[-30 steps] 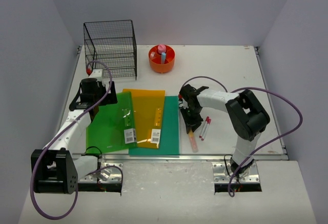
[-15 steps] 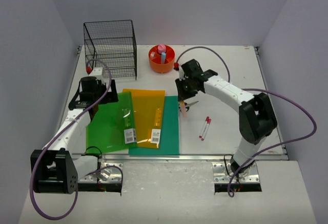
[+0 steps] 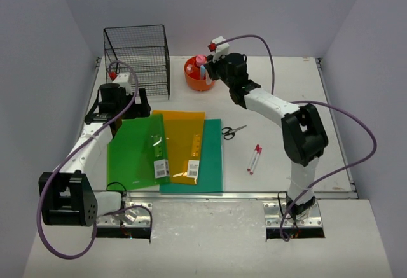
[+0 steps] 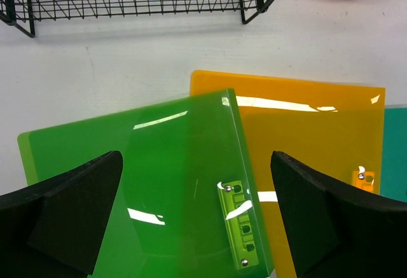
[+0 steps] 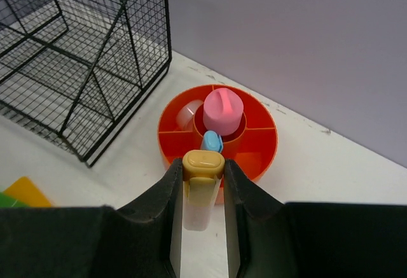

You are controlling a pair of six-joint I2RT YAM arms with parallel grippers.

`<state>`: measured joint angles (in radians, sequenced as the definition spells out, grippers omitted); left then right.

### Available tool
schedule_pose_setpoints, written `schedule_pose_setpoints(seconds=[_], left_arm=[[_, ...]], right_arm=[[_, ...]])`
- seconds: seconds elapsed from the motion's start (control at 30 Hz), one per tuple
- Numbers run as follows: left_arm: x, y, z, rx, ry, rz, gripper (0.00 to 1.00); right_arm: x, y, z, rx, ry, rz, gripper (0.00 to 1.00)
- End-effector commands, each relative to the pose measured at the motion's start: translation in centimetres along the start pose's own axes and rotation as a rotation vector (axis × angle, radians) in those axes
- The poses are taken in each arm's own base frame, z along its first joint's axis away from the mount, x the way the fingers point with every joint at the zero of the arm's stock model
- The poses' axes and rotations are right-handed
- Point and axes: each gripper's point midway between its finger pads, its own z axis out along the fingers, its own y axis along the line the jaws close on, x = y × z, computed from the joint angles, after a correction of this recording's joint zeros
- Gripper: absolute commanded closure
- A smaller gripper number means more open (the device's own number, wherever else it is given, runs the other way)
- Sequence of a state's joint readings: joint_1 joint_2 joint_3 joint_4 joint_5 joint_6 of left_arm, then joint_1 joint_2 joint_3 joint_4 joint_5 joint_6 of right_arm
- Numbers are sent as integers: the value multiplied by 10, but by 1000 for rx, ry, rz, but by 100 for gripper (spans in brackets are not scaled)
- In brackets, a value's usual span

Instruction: Organize the desk

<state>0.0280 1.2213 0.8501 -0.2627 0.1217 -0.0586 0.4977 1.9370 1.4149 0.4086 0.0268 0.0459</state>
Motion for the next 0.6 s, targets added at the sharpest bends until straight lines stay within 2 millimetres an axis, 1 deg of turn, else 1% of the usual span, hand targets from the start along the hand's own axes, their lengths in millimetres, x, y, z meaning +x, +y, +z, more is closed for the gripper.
schedule_pose_setpoints(seconds=[0.0, 0.03, 0.1, 0.13, 0.23, 0.37, 0.57], left_arm=[[-27, 5, 1, -25, -61, -14, 0], [-26, 7, 2, -32, -57, -17, 0], [-24, 9, 4, -39, -49, -23, 0], [-22, 11, 5, -43, -43, -23, 0], [-20, 14, 6, -53, -33, -25, 0], [-20, 18, 9, -65, -28, -21, 0], [-20, 21, 11, -74, -23, -24, 0]], right_arm=[[-53, -19, 36, 84, -205, -12, 100], [-52, -19, 43, 85, -214, -11, 100], [-59, -17, 54, 78, -245, -9, 100], [-65, -17, 56, 76, -262, -8, 100], [-68, -14, 64, 58, -282, 2, 100], [-66, -7, 67, 32, -288, 4, 100], [-67, 3, 63, -6, -284, 34, 100]])
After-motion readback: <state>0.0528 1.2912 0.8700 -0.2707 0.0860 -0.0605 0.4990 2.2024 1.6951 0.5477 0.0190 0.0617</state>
